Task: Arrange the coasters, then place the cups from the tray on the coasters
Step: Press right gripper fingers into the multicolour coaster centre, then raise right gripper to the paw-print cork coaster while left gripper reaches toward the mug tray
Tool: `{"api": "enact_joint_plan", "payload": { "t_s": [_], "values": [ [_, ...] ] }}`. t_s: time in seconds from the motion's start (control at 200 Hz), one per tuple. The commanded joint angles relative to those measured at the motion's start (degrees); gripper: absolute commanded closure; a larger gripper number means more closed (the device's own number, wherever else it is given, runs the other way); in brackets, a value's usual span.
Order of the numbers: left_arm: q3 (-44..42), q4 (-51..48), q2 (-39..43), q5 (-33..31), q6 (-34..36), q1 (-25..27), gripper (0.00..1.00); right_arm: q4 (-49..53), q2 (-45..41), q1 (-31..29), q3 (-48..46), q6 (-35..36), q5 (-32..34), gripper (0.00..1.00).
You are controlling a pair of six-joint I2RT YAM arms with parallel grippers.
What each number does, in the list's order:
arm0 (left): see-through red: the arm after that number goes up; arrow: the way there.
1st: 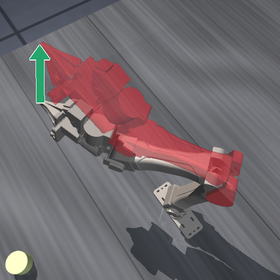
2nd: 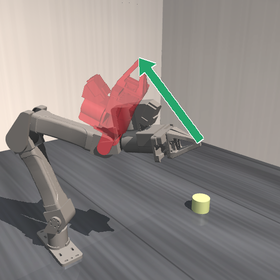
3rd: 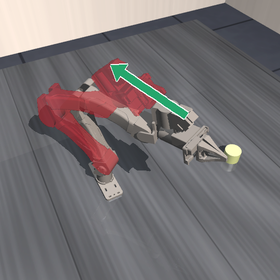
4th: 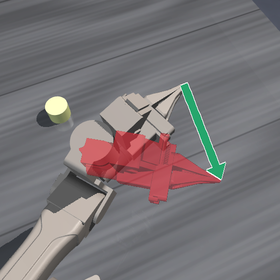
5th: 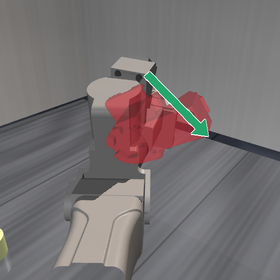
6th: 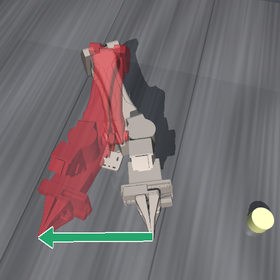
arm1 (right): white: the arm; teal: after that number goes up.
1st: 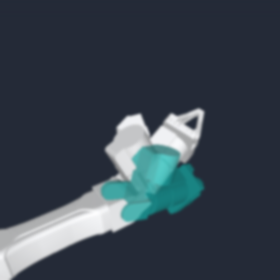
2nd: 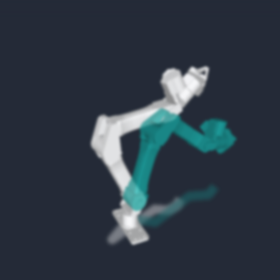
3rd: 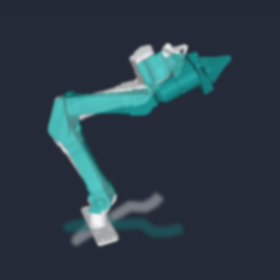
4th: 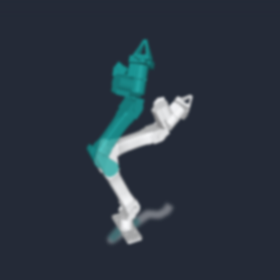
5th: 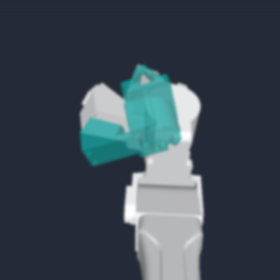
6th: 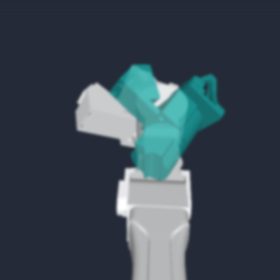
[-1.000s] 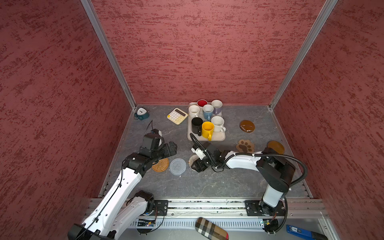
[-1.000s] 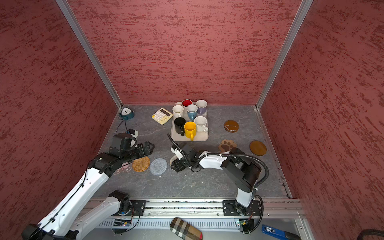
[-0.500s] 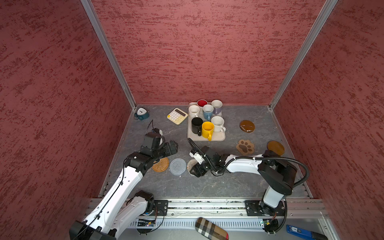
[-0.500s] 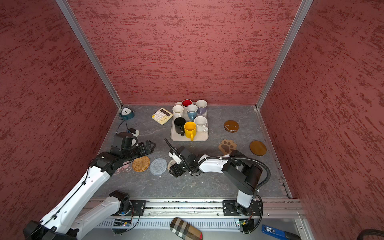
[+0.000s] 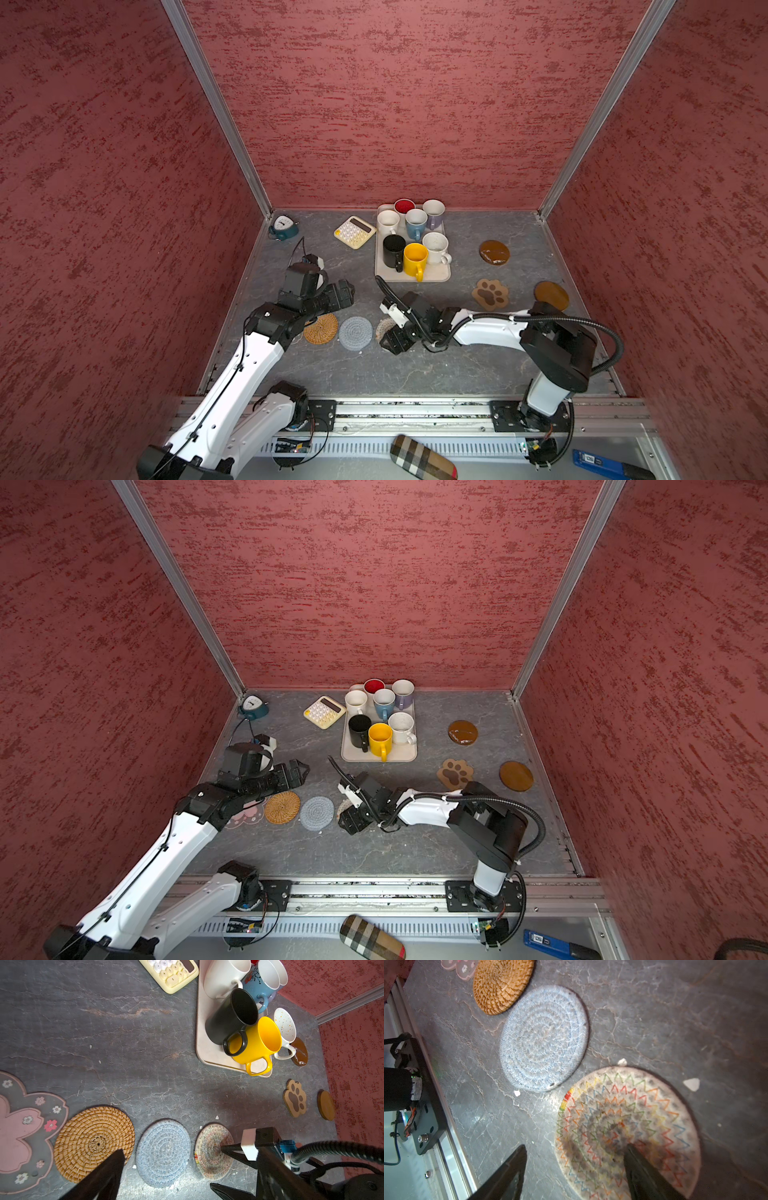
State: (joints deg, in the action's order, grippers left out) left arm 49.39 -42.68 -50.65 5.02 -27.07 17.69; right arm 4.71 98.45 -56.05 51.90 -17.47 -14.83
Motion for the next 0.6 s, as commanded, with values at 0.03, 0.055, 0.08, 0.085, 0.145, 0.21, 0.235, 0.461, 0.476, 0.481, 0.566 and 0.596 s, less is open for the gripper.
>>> {"api": "enact_joint_plan", "payload": {
  "t_s": [0.03, 0.055, 0.08, 0.085, 0.145, 0.21, 0.235, 0.461, 0.476, 0.481, 0.566, 0.596],
  "values": [
    [4.39, -1.97, -1.02, -0.4, 2.67, -0.55, 0.01, 0.38, -4.77, 0.01, 2.44, 1.55, 0.16, 0.23],
    [4.86, -1.97, -1.34, -0.29, 2.67, -0.55, 0.01, 0.47, -5.36, 0.26, 2.48, 1.65, 0.24, 0.22],
    [5.28, -1.94, -1.68, -0.03, 2.8, -0.57, 0.0, 0.74, -6.13, 0.51, 2.46, 1.72, 0.4, 0.22],
    [5.37, -1.87, -1.79, 0.02, 2.8, -0.56, 0.0, 0.83, -6.28, 0.55, 2.44, 1.73, 0.45, 0.22],
    [6.14, -1.33, -2.55, 0.83, 2.68, -0.54, 0.01, 1.64, -7.68, 1.64, 2.33, 1.57, 1.35, 0.22],
    [6.87, -0.64, -3.59, 1.49, 2.48, -0.31, 0.01, 2.51, -9.16, 3.12, 1.99, 1.16, 2.11, 0.21],
    [7.13, -0.35, -4.03, 1.63, 2.46, -0.05, 0.0, 2.73, -9.76, 3.79, 1.62, 1.05, 2.25, 0.22],
    [9.55, 1.29, -9.53, -0.72, 2.35, 4.47, 0.0, 4.96, -14.48, 9.48, -0.72, 1.89, 3.3, 0.21],
    [9.66, 1.4, -10.01, -0.9, 2.35, 4.86, 0.01, 5.13, -14.79, 9.92, -0.93, 1.96, 3.36, 0.21],
    [9.76, 1.47, -10.09, -0.94, 2.32, 5.01, 0.01, 5.22, -14.87, 10.09, -1.01, 1.94, 3.38, 0.21],
    [10.97, 2.29, -12.98, -1.95, 2.28, 6.91, 0.0, 5.71, -17.22, 13.3, -2.38, 1.21, 3.14, 0.2],
    [11.44, 2.58, -14.21, -2.11, 2.19, 7.34, 0.0, 6.18, -17.65, 14.57, -2.74, 0.98, 3.44, 0.2]
  ]
}}
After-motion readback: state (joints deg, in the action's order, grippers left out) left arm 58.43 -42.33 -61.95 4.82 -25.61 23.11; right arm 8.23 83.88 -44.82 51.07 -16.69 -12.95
